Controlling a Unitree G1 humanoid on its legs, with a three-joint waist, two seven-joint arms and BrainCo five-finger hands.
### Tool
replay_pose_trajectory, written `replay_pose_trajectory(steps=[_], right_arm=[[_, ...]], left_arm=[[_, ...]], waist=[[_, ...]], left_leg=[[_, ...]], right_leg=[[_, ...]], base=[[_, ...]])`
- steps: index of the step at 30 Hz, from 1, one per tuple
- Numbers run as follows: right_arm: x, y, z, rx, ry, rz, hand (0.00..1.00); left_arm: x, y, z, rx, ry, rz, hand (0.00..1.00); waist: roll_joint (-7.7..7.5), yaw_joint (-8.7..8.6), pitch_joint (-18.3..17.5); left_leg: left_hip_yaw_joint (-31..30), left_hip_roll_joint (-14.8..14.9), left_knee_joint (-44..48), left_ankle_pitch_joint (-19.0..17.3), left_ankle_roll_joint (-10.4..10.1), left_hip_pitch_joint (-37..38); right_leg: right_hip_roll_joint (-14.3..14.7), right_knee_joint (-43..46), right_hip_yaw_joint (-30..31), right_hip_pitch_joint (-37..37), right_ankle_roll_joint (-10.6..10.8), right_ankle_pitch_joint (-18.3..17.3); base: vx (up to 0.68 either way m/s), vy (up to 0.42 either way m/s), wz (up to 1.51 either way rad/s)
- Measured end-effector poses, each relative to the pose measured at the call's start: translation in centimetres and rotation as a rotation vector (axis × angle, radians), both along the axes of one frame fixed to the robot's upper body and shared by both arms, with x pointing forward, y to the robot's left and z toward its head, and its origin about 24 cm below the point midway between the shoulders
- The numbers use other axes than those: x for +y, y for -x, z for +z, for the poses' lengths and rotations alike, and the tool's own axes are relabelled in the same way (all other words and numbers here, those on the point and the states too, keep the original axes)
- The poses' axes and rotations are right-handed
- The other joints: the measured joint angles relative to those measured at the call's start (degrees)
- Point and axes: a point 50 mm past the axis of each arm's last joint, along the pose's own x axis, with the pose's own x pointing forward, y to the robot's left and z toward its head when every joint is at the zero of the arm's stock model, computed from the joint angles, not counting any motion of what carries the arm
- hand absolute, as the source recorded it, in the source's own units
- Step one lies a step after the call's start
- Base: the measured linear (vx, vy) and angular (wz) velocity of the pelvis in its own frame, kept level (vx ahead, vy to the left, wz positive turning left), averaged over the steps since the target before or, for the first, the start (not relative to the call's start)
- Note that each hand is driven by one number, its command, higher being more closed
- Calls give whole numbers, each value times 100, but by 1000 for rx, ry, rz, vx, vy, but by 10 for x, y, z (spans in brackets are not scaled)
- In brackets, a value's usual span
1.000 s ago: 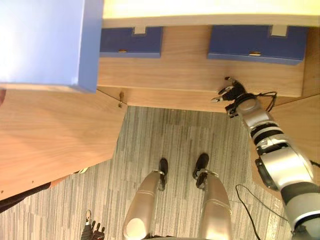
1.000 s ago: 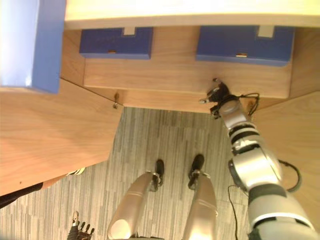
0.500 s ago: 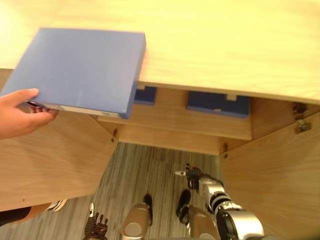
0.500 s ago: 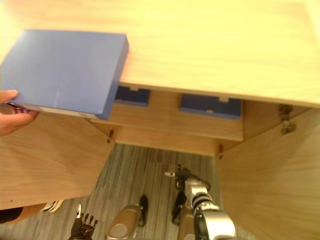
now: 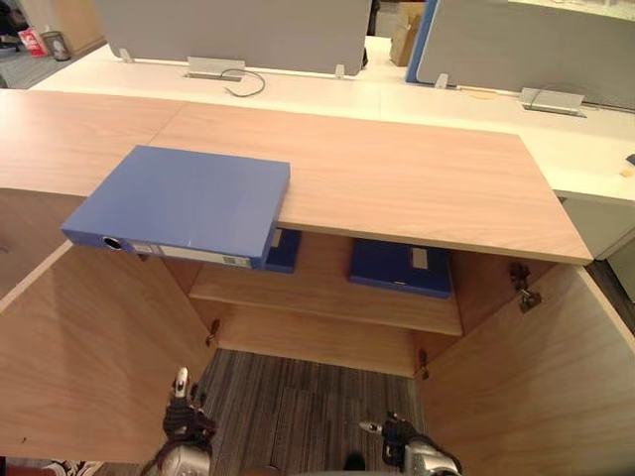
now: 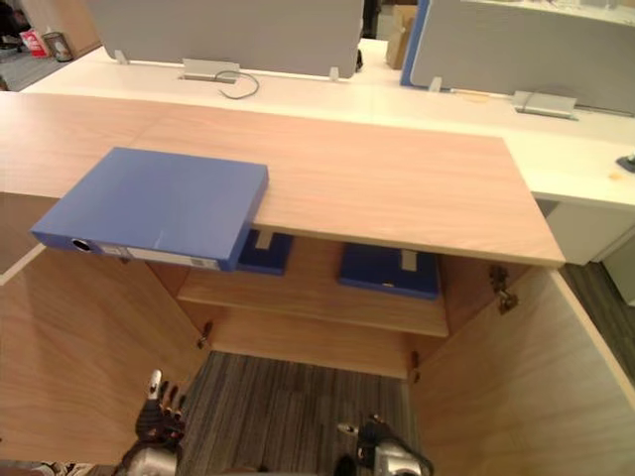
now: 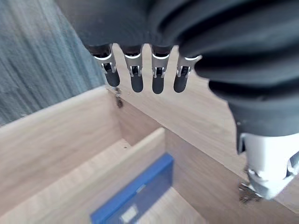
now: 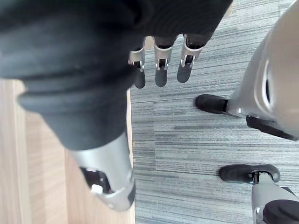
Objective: Walk over to the cabinet, pick up the folder, carry it to the office cabinet, place the folder inside the office cabinet, then close the office cabinet door
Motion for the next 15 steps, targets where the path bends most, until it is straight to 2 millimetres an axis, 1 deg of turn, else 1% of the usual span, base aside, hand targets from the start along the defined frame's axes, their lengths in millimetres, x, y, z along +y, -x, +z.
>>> replay_pose_trajectory(steps=[2,3,4,5,6,7,8,9,11,12,13,15], right_arm=[[1,1,0,-4,-6,-33,0],[3,3,-1,-12,-22,-64,0],[5,4,-1,-11,-30,-77,0],[6,8,-3,0,-43,-107,0],[6,11,-4,10,-47,-116,0],[6,17,-6,28,-57,-149,0],[6,21,-7,40,-60,-159,0],[7,27,-9,56,-72,-186,0],[7,31,-10,66,-72,-188,0],[7,33,-10,69,-73,-191,0],[7,33,-10,70,-73,-192,0],[7,33,-10,67,-74,-198,0]], left_arm=[[6,-2,9,-38,-24,30,0],[13,-4,21,-96,-33,82,0],[16,-5,27,-125,-39,103,0],[21,-9,40,-190,-56,134,0],[22,-11,47,-220,-66,148,0],[26,-13,59,-269,-85,187,0],[30,-13,69,-302,-108,210,0],[33,-16,87,-354,-166,230,0],[34,-18,103,-398,-220,234,0],[35,-18,113,-414,-276,232,0],[36,-17,117,-422,-296,234,0],[40,-13,133,-445,-369,259,0]], waist=[[-59,35,-22],[-148,48,-68],[-188,51,-73],[-273,80,-71],[-308,118,-75],[-339,184,-65],[-337,215,-58],[-345,265,-62],[-343,326,-57],[-340,331,-56],[-343,339,-54],[-348,355,-48]], left_leg=[[-41,-5,-16,1,1,78],[-85,-9,24,0,0,54],[-133,-14,37,0,0,38],[-242,-27,89,-4,1,-12],[-281,-28,129,-18,0,-36],[-322,-28,201,-54,4,-45],[-366,-28,275,-107,6,-74],[-475,-35,438,-180,30,-175],[-549,-42,573,-227,37,-269],[-628,-52,661,-247,41,-341],[-649,-56,680,-252,36,-358],[-793,-97,744,-302,86,-434]], right_leg=[[4,-47,-40,108,3,0],[7,-67,-76,130,4,-1],[7,-79,-115,149,4,-1],[2,-91,-189,180,4,-1],[3,-91,-199,188,4,-1],[6,-92,-227,236,9,-4],[6,-90,-272,275,22,-14],[8,-77,-336,286,32,-22],[6,-64,-400,285,32,-23],[1,-45,-493,287,35,-28],[-2,-36,-515,287,35,-28],[-28,-22,-637,295,45,-36]], base=[[40,7,18],[10,16,13],[1,9,33],[-13,-3,34],[-29,10,34],[-36,16,21],[-73,30,28],[-70,23,26],[-76,21,25],[-61,12,26],[-76,16,25],[-53,16,24]])
